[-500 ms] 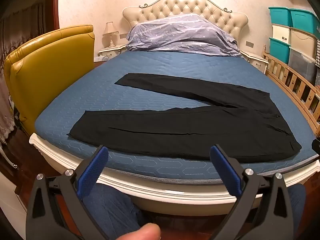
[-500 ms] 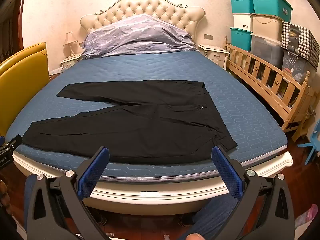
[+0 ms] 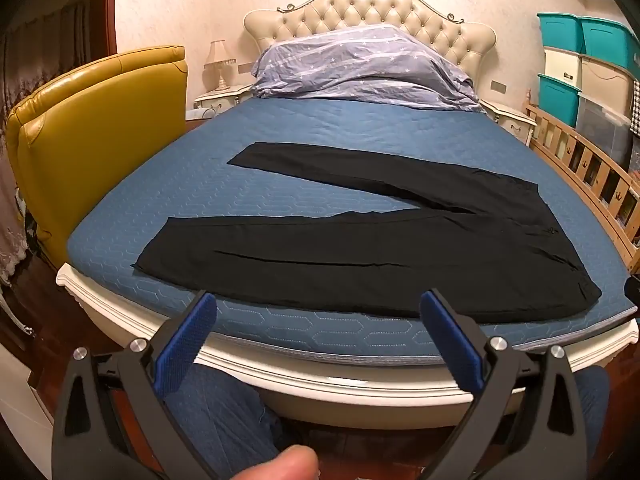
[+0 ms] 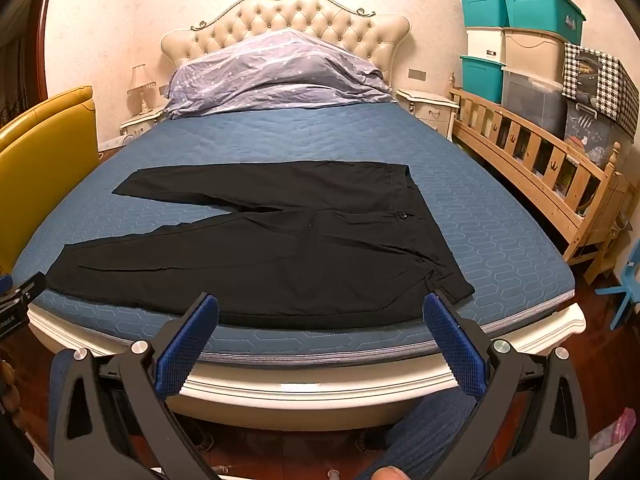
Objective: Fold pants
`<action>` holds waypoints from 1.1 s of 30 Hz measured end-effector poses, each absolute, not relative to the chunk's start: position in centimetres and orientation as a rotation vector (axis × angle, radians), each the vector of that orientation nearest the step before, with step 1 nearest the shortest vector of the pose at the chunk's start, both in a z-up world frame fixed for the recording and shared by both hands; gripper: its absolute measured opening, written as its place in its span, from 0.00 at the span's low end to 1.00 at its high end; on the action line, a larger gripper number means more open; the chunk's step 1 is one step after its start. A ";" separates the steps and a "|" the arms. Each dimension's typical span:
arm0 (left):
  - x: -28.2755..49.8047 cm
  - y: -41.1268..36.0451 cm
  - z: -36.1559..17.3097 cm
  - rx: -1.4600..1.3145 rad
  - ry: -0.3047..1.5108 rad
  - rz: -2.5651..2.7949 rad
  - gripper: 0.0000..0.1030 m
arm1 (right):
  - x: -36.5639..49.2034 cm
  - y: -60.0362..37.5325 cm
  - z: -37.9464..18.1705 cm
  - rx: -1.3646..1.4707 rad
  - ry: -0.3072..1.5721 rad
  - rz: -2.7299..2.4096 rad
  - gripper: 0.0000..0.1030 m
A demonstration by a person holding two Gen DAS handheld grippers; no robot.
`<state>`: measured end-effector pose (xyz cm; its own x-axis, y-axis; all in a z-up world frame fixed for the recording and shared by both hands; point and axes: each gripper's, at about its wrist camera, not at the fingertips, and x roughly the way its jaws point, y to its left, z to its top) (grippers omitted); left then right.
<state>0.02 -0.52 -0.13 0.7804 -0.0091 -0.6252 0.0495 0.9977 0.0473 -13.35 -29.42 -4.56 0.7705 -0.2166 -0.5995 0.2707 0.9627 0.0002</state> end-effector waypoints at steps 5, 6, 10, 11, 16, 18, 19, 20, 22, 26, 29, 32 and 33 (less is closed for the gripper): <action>0.0 -0.5 -0.2 0.059 0.677 -0.032 0.99 | -13.3 -29.4 -4.6 0.088 0.638 -0.264 0.96; 0.0 -0.5 -0.2 0.059 0.678 -0.032 0.99 | -13.3 -29.4 -4.6 0.088 0.639 -0.264 0.96; -0.2 -0.4 -0.3 0.061 0.678 -0.030 0.99 | -13.2 -29.3 -4.6 0.089 0.638 -0.264 0.96; -0.1 -0.2 -0.3 0.060 0.679 -0.033 0.99 | -13.2 -29.3 -4.5 0.089 0.637 -0.264 0.96; 0.1 0.1 -0.5 0.061 0.679 -0.030 0.99 | -13.1 -29.2 -4.6 0.089 0.638 -0.264 0.96; 0.1 0.2 -0.7 0.063 0.680 -0.026 0.99 | -13.1 -29.2 -4.6 0.088 0.638 -0.264 0.96; 0.1 0.1 -0.8 0.065 0.681 -0.024 0.99 | -13.1 -29.1 -4.6 0.088 0.639 -0.264 0.96; 0.1 0.1 -0.8 0.064 0.683 -0.024 0.99 | -13.1 -29.1 -4.6 0.089 0.638 -0.263 0.96; 0.1 0.1 -0.9 0.066 0.682 -0.024 0.99 | -13.1 -29.1 -4.6 0.089 0.638 -0.263 0.96; 0.1 0.0 -0.9 0.066 0.681 -0.023 0.99 | -13.0 -29.0 -4.6 0.089 0.638 -0.262 0.96; 0.1 0.0 -0.9 0.066 0.683 -0.024 0.99 | -13.0 -29.0 -4.6 0.089 0.639 -0.264 0.96; 0.1 0.1 -0.9 0.066 0.683 -0.024 0.99 | -12.9 -28.9 -4.6 0.088 0.639 -0.263 0.96; 0.1 0.1 -0.9 0.066 0.683 -0.024 0.99 | -12.9 -28.9 -4.5 0.089 0.639 -0.263 0.96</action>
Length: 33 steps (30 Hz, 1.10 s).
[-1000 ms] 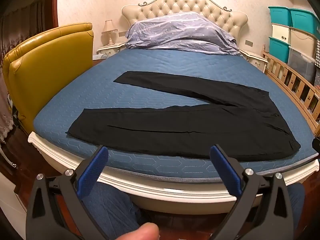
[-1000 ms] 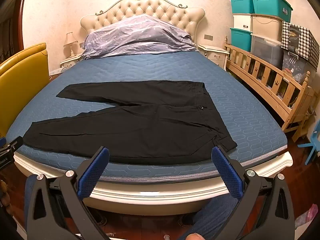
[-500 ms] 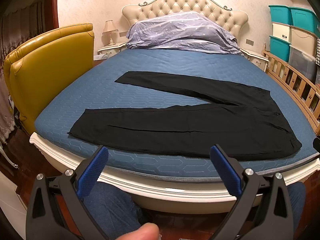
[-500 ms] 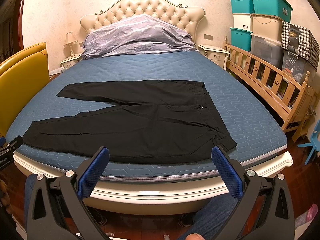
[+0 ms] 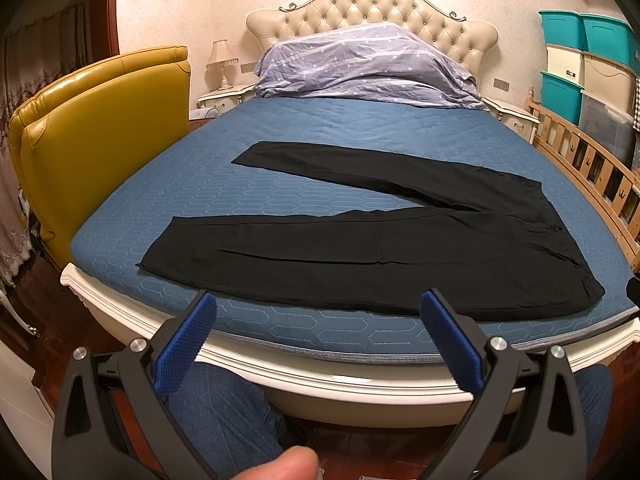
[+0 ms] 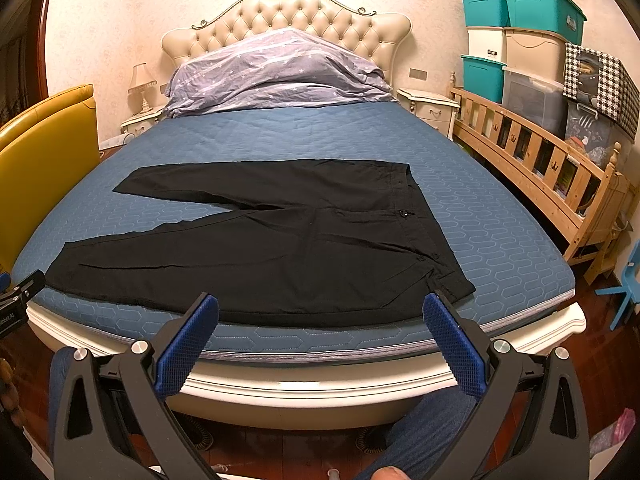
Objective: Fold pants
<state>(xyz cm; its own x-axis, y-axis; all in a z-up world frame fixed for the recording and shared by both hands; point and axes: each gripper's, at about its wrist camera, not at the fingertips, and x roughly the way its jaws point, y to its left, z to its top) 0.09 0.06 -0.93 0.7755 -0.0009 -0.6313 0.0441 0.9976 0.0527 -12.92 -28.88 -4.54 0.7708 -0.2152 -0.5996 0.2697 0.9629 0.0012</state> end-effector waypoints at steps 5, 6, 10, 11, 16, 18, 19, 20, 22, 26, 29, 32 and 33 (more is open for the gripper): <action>0.1 0.1 -1.0 0.066 0.683 -0.024 0.99 | -12.9 -28.8 -4.5 0.089 0.639 -0.263 0.96; 0.1 0.1 -1.0 0.066 0.684 -0.024 0.99 | -12.9 -28.8 -4.5 0.089 0.639 -0.263 0.96; 0.1 0.1 -1.1 0.066 0.684 -0.023 0.99 | -12.8 -28.8 -4.5 0.088 0.639 -0.263 0.96; 0.1 0.1 -1.0 0.065 0.684 -0.024 0.99 | -12.8 -28.8 -4.5 0.088 0.639 -0.263 0.96; 0.1 0.2 -1.2 0.065 0.685 -0.023 0.99 | -12.8 -28.7 -4.5 0.088 0.639 -0.264 0.96; 0.1 0.2 -1.2 0.065 0.685 -0.024 0.99 | -12.7 -28.7 -4.5 0.089 0.639 -0.263 0.96; 0.1 0.2 -1.2 0.064 0.686 -0.025 0.99 | -12.7 -28.7 -4.5 0.088 0.639 -0.264 0.96; 0.1 0.1 -1.1 0.065 0.686 -0.023 0.99 | -12.7 -28.7 -4.5 0.088 0.639 -0.264 0.96; 0.1 0.2 -1.2 0.065 0.687 -0.024 0.99 | -12.7 -28.7 -4.5 0.089 0.639 -0.264 0.96; 0.2 0.2 -1.1 0.065 0.686 -0.024 0.99 | -12.6 -28.6 -4.5 0.089 0.640 -0.263 0.96; 0.2 0.2 -1.3 0.064 0.688 -0.024 0.99 | -12.6 -28.6 -4.5 0.089 0.640 -0.263 0.96; 0.2 0.5 -1.7 0.063 0.692 -0.025 0.99 | -12.5 -28.5 -4.5 0.090 0.640 -0.263 0.96; 0.1 0.5 -1.8 0.064 0.692 -0.025 0.99 | -12.5 -28.5 -4.5 0.089 0.640 -0.263 0.96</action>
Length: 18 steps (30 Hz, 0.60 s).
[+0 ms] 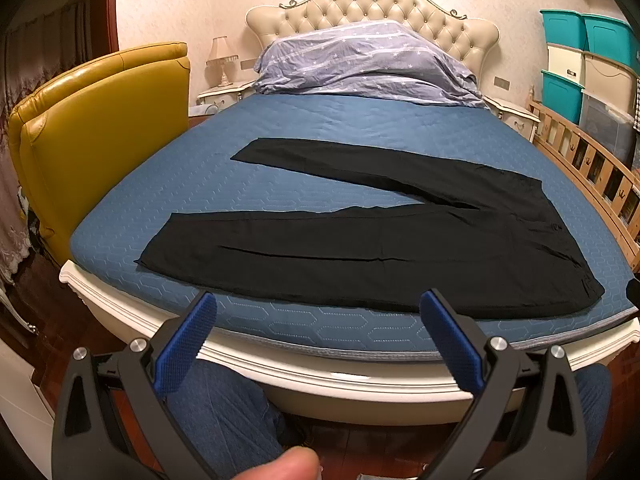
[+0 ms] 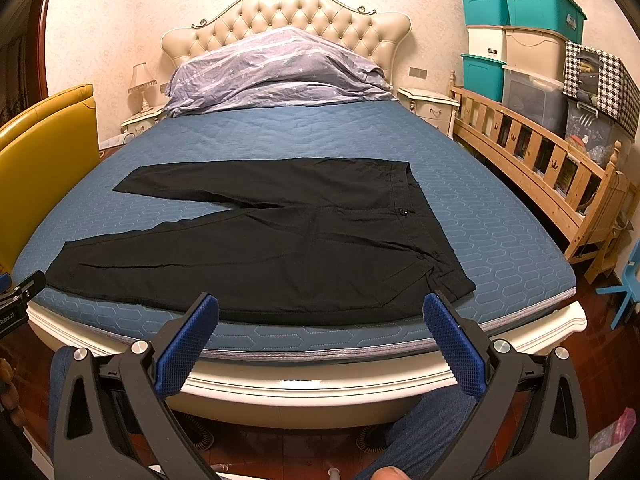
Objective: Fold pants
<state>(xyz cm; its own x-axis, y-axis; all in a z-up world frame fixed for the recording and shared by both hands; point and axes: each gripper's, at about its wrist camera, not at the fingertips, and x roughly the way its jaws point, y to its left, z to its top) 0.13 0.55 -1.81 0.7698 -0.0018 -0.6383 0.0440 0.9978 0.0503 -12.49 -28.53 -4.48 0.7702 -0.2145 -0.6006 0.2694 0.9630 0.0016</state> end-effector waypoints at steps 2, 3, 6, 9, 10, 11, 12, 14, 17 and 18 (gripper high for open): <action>0.1 0.6 -1.9 0.062 0.693 -0.025 0.99 | -12.4 -28.5 -4.5 0.090 0.640 -0.263 0.96; 0.1 0.6 -1.9 0.062 0.694 -0.024 0.99 | -12.4 -28.5 -4.4 0.090 0.641 -0.262 0.96; 0.1 0.6 -2.2 0.061 0.697 -0.024 0.99 | -12.5 -28.3 -4.7 0.089 0.643 -0.263 0.96; 0.2 0.7 -2.4 0.061 0.705 -0.026 0.99 | -12.4 -28.5 -5.3 0.090 0.648 -0.262 0.96; 0.4 0.6 -2.4 0.061 0.711 -0.026 0.99 | -12.3 -28.6 -5.5 0.092 0.654 -0.260 0.96; 0.4 0.6 -2.7 0.060 0.717 -0.026 0.99 | -11.6 -28.9 -6.1 0.101 0.664 -0.252 0.96; 0.6 0.7 -3.0 0.061 0.727 -0.029 0.99 | -11.2 -29.3 -6.4 0.113 0.674 -0.241 0.96; 1.3 0.8 -3.7 0.061 0.752 -0.035 0.99 | -10.1 -30.4 -6.9 0.139 0.694 -0.231 0.96; 2.6 1.1 -4.9 0.060 0.794 -0.041 0.99 | -7.3 -33.9 -7.0 0.190 0.738 -0.206 0.96; 3.4 1.1 -5.4 0.061 0.808 -0.036 0.99 | -6.2 -35.2 -7.0 0.192 0.750 -0.208 0.96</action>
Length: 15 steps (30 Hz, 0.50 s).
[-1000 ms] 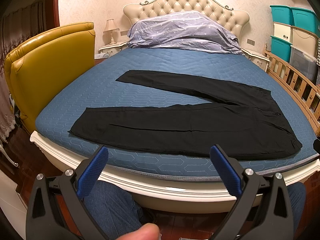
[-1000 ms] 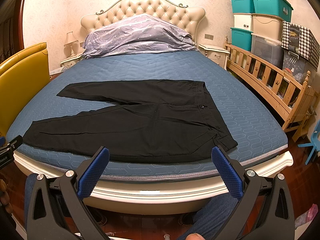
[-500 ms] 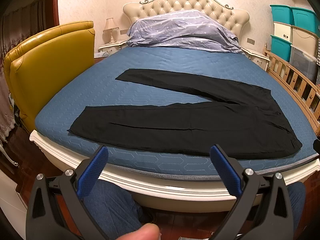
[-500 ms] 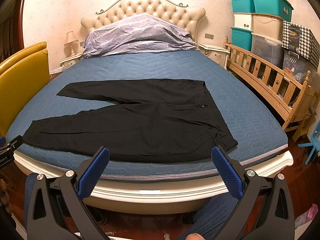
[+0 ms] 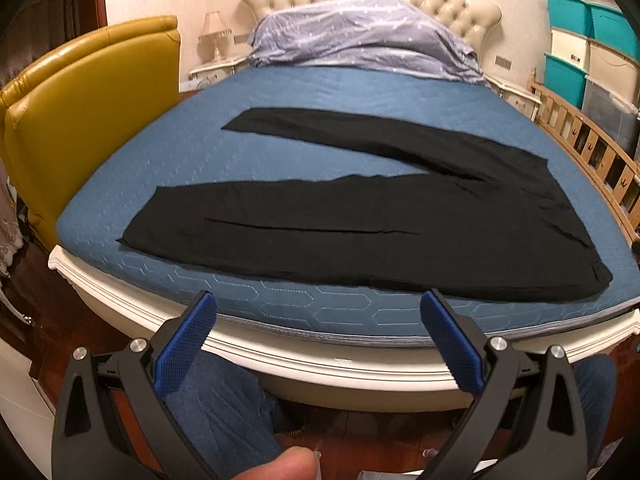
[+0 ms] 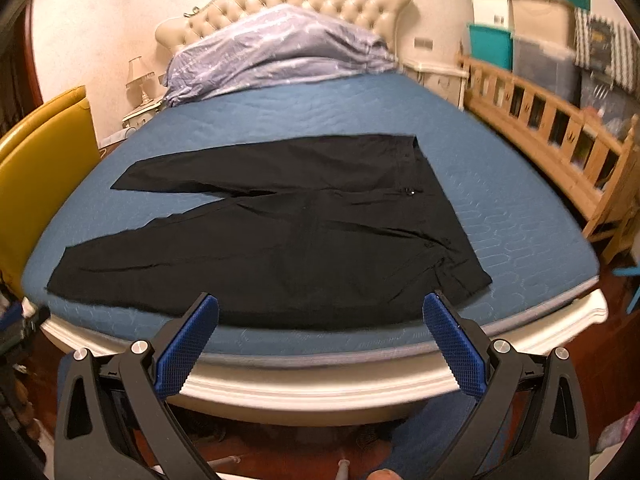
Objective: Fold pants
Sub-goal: 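Reach toward the black trousers and grasp the waistband edge with the right gripper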
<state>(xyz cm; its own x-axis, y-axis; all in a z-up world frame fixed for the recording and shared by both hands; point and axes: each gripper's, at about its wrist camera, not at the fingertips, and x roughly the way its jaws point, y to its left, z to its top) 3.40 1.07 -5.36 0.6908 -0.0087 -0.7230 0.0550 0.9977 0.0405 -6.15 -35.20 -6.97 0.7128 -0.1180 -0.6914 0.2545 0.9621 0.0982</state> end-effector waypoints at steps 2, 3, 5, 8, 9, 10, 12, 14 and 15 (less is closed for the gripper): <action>4.5 1.3 -6.2 0.057 0.838 -0.029 0.99 | -2.9 -38.2 -7.1 0.179 0.794 -0.202 0.96; 5.2 1.4 -6.6 0.055 0.857 -0.022 0.99 | -1.4 -39.6 -7.3 0.183 0.819 -0.197 0.96; 6.3 1.5 -7.3 0.052 0.885 -0.009 0.99 | 2.5 -43.4 -7.8 0.234 0.870 -0.163 0.96; 7.8 1.6 -7.8 0.047 0.912 -0.001 0.99 | 8.7 -47.6 -8.4 0.259 0.944 -0.141 0.96; 8.2 1.4 -7.8 0.051 0.916 0.001 0.99 | 11.5 -48.9 -8.6 0.212 0.970 -0.135 0.96; 8.8 1.3 -7.8 0.056 0.920 0.004 0.99 | 13.3 -49.4 -8.6 0.168 0.988 -0.144 0.96; 9.9 1.2 -7.8 0.062 0.925 0.010 0.99 | 17.6 -50.3 -8.9 0.070 1.024 -0.099 0.96; 10.8 1.1 -7.8 0.073 0.932 0.016 0.99 | 22.4 -51.3 -9.1 0.032 1.069 -0.025 0.96; 11.3 1.1 -7.8 0.080 0.936 0.022 0.99 | 24.3 -51.9 -9.1 0.048 1.082 0.007 0.96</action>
<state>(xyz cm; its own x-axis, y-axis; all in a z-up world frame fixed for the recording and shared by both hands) 11.30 1.07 -7.80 0.5932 0.0535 -0.8032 0.0158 0.9968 0.0781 24.32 -51.91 -9.11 0.4695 0.0295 -0.8824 0.0180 0.9989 0.0430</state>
